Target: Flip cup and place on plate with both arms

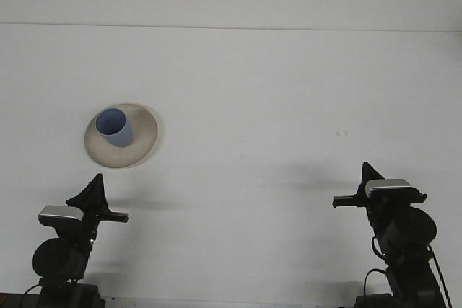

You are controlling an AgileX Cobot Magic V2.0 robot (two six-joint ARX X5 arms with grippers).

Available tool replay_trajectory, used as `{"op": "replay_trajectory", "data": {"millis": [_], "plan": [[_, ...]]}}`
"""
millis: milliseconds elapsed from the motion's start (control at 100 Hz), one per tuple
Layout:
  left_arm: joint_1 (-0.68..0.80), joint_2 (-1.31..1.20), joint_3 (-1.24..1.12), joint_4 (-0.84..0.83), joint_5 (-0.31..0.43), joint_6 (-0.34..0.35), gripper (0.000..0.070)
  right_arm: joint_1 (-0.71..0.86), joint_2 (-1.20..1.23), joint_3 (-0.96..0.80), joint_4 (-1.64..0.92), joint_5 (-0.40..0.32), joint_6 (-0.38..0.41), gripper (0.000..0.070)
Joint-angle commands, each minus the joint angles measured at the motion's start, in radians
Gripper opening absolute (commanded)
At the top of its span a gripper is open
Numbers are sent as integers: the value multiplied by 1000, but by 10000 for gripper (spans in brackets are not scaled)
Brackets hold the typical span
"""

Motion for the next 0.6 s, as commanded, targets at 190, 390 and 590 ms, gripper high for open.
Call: {"op": "replay_trajectory", "data": {"millis": [190, 390, 590], "plan": [[-2, -90, -87, 35, -4, 21, 12, 3, 3, 4, 13, 0, 13, 0], [-1, -90, -122, 96, -4, 22, 12, 3, 3, 4, 16, 0, 13, 0], [-1, -90, -121, 98, -4, 21, 12, 3, 3, 4, 16, 0, 13, 0]]}}
